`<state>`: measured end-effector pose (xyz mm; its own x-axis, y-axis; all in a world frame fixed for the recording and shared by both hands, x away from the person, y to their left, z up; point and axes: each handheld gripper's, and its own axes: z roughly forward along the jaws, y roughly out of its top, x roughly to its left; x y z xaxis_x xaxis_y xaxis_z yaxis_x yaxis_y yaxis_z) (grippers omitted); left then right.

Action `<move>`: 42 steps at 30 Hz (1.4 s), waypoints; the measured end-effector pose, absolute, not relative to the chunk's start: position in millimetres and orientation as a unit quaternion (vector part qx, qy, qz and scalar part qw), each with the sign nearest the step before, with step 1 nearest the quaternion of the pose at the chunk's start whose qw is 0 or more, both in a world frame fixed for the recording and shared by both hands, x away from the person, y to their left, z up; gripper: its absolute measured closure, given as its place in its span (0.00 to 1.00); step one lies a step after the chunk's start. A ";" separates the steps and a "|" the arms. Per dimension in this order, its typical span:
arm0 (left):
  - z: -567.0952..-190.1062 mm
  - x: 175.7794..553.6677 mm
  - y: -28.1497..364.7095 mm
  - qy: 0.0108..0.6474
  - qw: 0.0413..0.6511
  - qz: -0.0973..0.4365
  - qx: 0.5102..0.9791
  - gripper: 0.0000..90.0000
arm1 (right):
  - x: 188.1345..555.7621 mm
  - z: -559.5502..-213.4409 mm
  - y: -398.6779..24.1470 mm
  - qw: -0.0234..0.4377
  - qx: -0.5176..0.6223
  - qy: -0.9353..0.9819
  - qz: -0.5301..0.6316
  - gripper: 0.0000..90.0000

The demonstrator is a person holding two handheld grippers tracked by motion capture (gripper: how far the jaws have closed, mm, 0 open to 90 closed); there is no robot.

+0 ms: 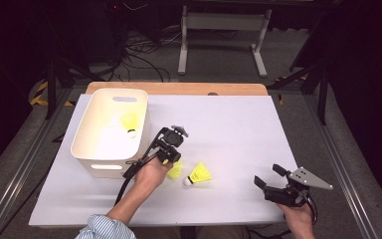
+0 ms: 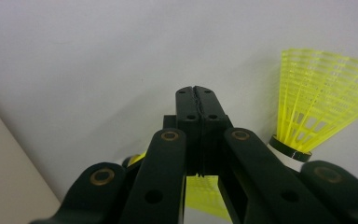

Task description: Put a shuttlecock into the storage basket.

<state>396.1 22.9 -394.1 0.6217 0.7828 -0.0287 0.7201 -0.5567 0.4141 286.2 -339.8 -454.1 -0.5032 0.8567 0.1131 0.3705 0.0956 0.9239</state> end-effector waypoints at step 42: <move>-356.4 388.7 32.3 0.410 0.217 0.094 0.881 1.00 | 286.3 -454.2 -339.2 0.238 0.437 0.702 0.510 0.13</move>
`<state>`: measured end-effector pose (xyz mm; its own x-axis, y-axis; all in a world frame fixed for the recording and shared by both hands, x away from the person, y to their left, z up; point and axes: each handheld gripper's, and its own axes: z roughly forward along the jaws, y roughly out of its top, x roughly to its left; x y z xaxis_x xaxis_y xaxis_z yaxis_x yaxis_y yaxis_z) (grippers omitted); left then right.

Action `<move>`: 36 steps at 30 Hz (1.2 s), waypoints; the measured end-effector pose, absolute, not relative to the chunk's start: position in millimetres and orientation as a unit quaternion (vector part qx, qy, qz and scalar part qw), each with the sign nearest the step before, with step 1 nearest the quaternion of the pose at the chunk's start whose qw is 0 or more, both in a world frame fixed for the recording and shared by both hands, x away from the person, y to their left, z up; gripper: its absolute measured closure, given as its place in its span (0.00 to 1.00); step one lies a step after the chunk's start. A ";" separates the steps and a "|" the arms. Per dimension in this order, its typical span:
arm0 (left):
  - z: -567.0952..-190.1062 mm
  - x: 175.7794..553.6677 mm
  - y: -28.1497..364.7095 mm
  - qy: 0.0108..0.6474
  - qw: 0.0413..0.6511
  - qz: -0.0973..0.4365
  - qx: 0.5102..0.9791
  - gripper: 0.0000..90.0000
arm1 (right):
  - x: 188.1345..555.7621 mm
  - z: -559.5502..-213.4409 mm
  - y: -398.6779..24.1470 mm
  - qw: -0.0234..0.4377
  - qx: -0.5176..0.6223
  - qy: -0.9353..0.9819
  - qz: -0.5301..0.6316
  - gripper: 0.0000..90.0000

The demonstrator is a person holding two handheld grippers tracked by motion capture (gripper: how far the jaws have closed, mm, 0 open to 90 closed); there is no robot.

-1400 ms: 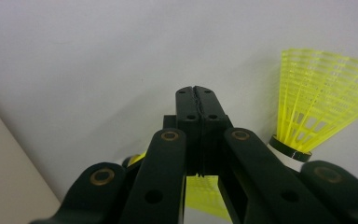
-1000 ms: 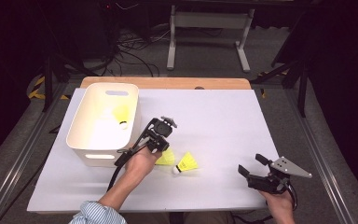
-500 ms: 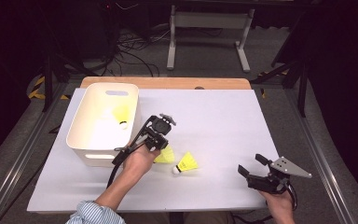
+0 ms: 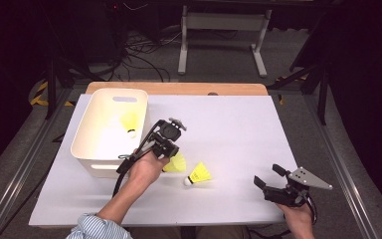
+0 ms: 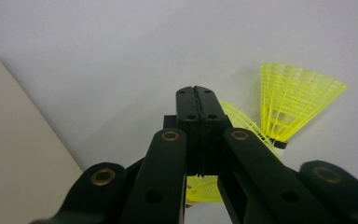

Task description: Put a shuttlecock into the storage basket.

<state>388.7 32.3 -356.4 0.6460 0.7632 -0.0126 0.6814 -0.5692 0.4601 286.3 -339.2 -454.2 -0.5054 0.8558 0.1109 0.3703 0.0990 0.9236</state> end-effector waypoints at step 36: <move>-325.8 391.4 44.2 0.402 0.242 0.079 0.879 1.00 | 285.8 -453.9 -339.9 0.242 0.435 0.701 0.511 0.13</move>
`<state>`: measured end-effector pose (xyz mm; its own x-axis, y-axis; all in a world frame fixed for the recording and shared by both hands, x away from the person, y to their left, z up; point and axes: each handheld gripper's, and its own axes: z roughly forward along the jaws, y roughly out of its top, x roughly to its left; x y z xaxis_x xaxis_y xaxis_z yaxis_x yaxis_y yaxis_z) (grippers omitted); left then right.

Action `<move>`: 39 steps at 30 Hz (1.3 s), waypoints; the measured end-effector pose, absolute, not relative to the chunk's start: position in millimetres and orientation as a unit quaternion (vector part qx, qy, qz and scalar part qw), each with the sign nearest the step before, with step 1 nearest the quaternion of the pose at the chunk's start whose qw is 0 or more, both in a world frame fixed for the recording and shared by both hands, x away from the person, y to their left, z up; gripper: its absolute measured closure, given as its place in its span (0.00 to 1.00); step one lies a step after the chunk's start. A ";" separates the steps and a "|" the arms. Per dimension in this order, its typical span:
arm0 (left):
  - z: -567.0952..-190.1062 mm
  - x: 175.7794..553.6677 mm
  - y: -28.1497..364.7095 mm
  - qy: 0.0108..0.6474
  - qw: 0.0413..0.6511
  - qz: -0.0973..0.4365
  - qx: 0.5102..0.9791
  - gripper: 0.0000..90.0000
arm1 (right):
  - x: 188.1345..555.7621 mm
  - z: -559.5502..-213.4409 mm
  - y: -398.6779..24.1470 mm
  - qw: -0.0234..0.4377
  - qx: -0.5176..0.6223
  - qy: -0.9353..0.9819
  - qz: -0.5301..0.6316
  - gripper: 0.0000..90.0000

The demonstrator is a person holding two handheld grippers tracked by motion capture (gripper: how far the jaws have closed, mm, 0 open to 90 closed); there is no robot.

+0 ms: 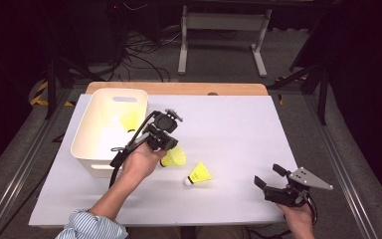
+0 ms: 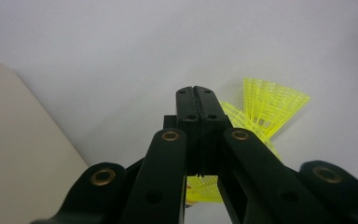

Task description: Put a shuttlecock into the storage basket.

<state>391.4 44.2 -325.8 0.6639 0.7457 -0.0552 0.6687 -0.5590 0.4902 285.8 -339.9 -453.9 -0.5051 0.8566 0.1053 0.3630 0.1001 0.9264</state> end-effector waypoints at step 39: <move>-288.7 396.2 61.8 0.404 0.260 0.084 0.873 1.00 | 286.0 -454.0 -340.1 0.241 0.436 0.701 0.511 0.13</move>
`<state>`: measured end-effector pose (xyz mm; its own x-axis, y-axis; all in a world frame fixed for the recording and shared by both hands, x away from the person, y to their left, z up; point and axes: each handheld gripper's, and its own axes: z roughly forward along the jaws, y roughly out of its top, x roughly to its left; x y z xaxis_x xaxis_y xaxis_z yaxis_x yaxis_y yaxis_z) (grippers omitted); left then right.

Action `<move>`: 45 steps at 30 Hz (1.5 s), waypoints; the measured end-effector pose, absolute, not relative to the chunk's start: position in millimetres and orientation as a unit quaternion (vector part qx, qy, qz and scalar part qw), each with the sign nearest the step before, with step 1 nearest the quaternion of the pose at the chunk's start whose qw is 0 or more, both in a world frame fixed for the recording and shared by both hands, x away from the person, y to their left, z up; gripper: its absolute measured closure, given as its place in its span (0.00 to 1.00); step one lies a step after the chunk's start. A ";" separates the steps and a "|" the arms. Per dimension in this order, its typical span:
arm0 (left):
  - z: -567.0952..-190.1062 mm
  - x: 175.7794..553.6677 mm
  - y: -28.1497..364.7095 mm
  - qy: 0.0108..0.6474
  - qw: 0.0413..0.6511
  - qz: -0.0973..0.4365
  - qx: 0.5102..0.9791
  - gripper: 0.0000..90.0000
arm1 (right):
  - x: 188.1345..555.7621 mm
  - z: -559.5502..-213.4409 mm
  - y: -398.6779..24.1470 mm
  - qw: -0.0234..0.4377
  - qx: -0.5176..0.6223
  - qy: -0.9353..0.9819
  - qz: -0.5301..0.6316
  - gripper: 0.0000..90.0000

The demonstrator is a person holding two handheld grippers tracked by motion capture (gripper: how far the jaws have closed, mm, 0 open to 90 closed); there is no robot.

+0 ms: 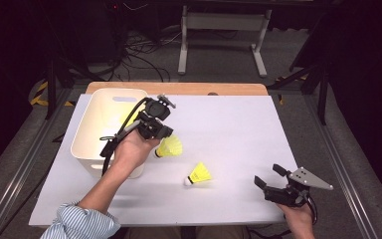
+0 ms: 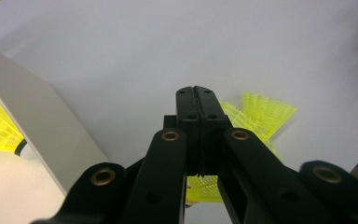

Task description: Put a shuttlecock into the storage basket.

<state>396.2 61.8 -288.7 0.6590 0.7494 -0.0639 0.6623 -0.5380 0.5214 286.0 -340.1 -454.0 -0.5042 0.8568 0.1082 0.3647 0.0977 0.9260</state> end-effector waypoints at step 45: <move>-257.7 398.4 96.4 0.429 0.275 0.104 0.854 1.00 | 285.8 -453.9 -339.9 0.242 0.435 0.701 0.510 0.13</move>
